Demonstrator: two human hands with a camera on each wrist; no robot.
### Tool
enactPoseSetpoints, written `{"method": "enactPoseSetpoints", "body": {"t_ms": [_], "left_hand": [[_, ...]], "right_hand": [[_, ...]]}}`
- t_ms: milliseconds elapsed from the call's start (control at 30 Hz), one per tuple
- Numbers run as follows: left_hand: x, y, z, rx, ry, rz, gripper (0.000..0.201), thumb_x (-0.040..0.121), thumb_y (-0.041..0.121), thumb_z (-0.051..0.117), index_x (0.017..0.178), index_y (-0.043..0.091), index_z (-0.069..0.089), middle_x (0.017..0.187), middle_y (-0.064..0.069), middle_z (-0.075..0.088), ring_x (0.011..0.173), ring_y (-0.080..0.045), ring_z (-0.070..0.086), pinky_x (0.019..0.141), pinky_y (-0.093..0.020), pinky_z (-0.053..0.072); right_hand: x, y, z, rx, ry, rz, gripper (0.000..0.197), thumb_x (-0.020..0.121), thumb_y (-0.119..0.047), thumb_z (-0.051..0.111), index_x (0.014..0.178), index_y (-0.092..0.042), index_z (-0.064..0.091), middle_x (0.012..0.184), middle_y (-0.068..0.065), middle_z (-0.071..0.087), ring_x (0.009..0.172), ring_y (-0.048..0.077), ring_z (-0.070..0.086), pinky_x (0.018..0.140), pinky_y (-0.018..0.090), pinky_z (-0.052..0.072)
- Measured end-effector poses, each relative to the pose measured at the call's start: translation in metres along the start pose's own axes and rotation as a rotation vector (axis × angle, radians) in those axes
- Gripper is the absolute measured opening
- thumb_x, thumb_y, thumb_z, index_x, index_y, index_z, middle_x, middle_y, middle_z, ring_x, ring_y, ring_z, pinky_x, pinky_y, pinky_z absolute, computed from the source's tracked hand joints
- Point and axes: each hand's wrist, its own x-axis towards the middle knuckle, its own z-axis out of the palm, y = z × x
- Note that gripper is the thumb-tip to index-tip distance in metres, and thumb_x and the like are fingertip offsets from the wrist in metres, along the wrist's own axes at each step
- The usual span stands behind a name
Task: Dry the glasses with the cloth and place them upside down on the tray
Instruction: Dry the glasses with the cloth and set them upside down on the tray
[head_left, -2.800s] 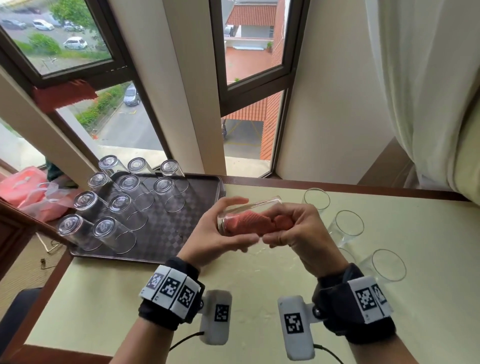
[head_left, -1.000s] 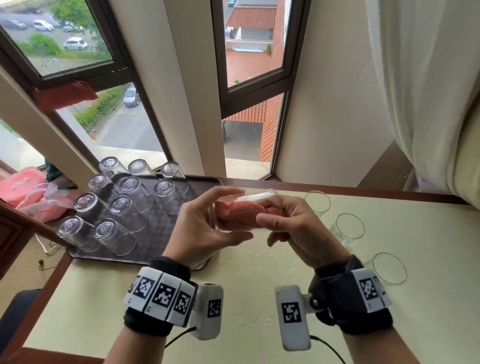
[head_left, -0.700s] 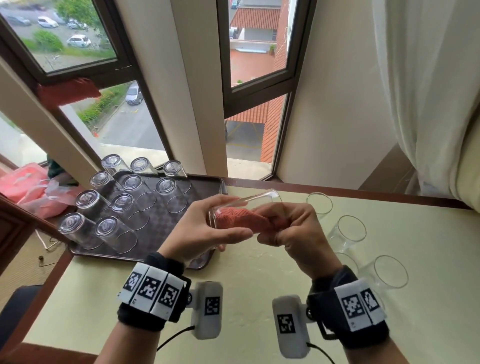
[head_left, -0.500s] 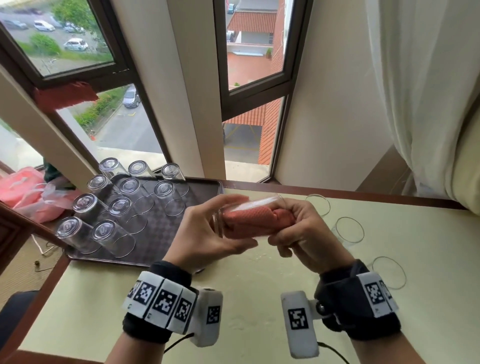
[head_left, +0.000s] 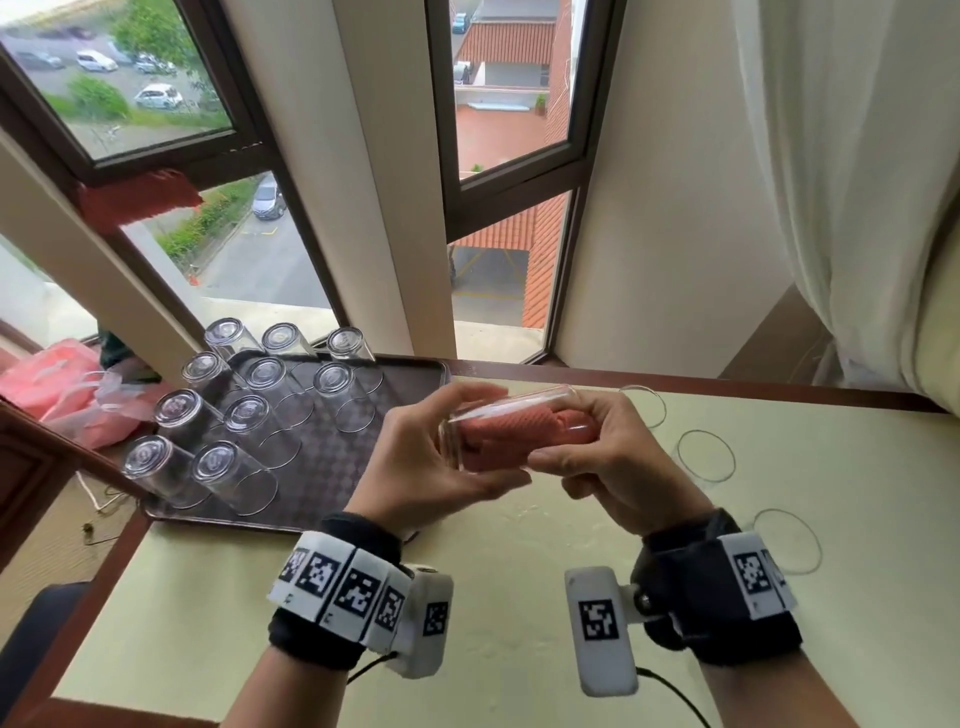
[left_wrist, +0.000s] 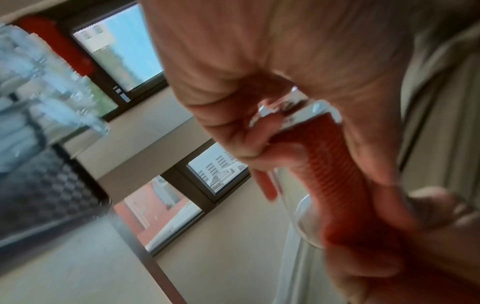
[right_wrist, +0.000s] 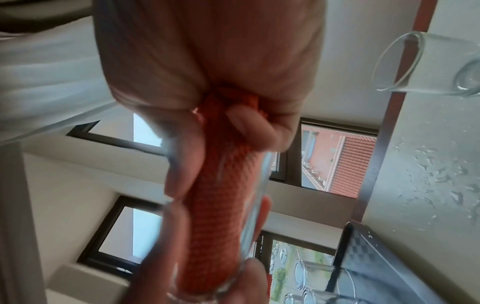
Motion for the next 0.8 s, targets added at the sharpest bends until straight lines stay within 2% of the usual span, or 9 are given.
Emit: {"method": "enactPoseSetpoints", "body": {"t_ms": [67,200,267,400,500,567,633,733,800], "left_hand": [[0.001,-0.001,0.003,-0.067,0.002,-0.068,0.070,0.058,0.027,0.092,0.121,0.018,0.065,0.107,-0.007,0.075,0.089,-0.020,0.075,0.076,-0.033,0.061],[0.003,0.001,0.008,-0.270,0.023,-0.303,0.063,0.055,0.036,0.086,0.112,0.018,0.068,0.085,-0.003,0.074,0.055,-0.012,0.060,0.045,-0.021,0.050],[0.002,0.002,0.005,-0.225,0.049,-0.242,0.060,0.054,0.031,0.092,0.109,0.019,0.070,0.087,-0.002,0.076,0.062,-0.014,0.066,0.051,-0.021,0.054],[0.003,0.002,0.002,-0.132,0.012,-0.078,0.065,0.057,0.018,0.098,0.114,0.020,0.068,0.106,-0.006,0.076,0.095,-0.023,0.074,0.077,-0.027,0.060],[0.005,0.001,0.003,-0.196,0.025,-0.185,0.063,0.054,0.020,0.097,0.111,0.016,0.070,0.100,-0.008,0.076,0.084,-0.021,0.074,0.068,-0.026,0.058],[0.005,0.001,0.005,-0.280,0.031,-0.321,0.061,0.052,0.033,0.090,0.107,0.013,0.071,0.082,-0.002,0.073,0.059,-0.018,0.060,0.049,-0.023,0.049],[0.004,-0.001,0.006,-0.344,0.041,-0.379,0.059,0.052,0.038,0.085,0.102,0.010,0.070,0.071,0.000,0.065,0.050,-0.015,0.046,0.040,-0.019,0.041],[0.002,0.004,0.003,-0.258,0.057,-0.289,0.058,0.055,0.025,0.098,0.104,0.012,0.070,0.076,-0.004,0.073,0.051,-0.015,0.059,0.045,-0.021,0.050],[0.000,0.007,0.003,-0.181,0.042,-0.206,0.059,0.054,0.015,0.096,0.107,0.013,0.069,0.092,-0.007,0.077,0.073,-0.017,0.072,0.061,-0.023,0.058]], "right_hand": [[0.001,-0.003,0.000,0.005,0.018,-0.022,0.037,0.055,0.004,0.073,0.092,0.001,0.071,0.072,0.010,0.064,0.054,0.013,0.054,0.040,0.019,0.040],[0.001,-0.005,0.008,-0.003,0.071,-0.082,0.048,0.053,0.023,0.049,0.068,-0.014,0.075,0.073,0.005,0.073,0.068,0.017,0.070,0.050,0.025,0.056],[0.000,-0.001,0.007,-0.006,0.055,-0.082,0.054,0.060,0.033,0.048,0.073,-0.012,0.074,0.075,0.004,0.073,0.069,0.016,0.069,0.053,0.026,0.057],[-0.003,0.003,-0.001,0.056,-0.020,-0.020,0.028,0.059,-0.002,0.080,0.084,-0.015,0.078,0.087,0.018,0.066,0.068,0.022,0.060,0.051,0.023,0.054],[-0.004,0.004,-0.001,0.082,0.013,-0.058,0.033,0.058,0.012,0.074,0.082,-0.010,0.079,0.079,0.016,0.069,0.062,0.018,0.061,0.049,0.022,0.052],[-0.006,0.004,0.004,0.087,0.056,-0.108,0.044,0.056,0.020,0.057,0.074,-0.013,0.080,0.075,0.008,0.073,0.069,0.017,0.068,0.054,0.023,0.056],[-0.007,0.007,0.006,0.063,0.090,-0.131,0.052,0.058,0.023,0.046,0.071,-0.015,0.079,0.078,0.004,0.074,0.078,0.019,0.071,0.056,0.026,0.058],[-0.007,0.011,0.005,0.054,0.055,-0.102,0.044,0.060,0.021,0.056,0.077,-0.013,0.079,0.080,0.011,0.071,0.072,0.021,0.067,0.053,0.025,0.055],[-0.009,0.010,0.000,0.083,-0.013,-0.053,0.029,0.062,0.002,0.073,0.086,-0.012,0.077,0.087,0.015,0.067,0.068,0.019,0.061,0.051,0.024,0.054]]}}
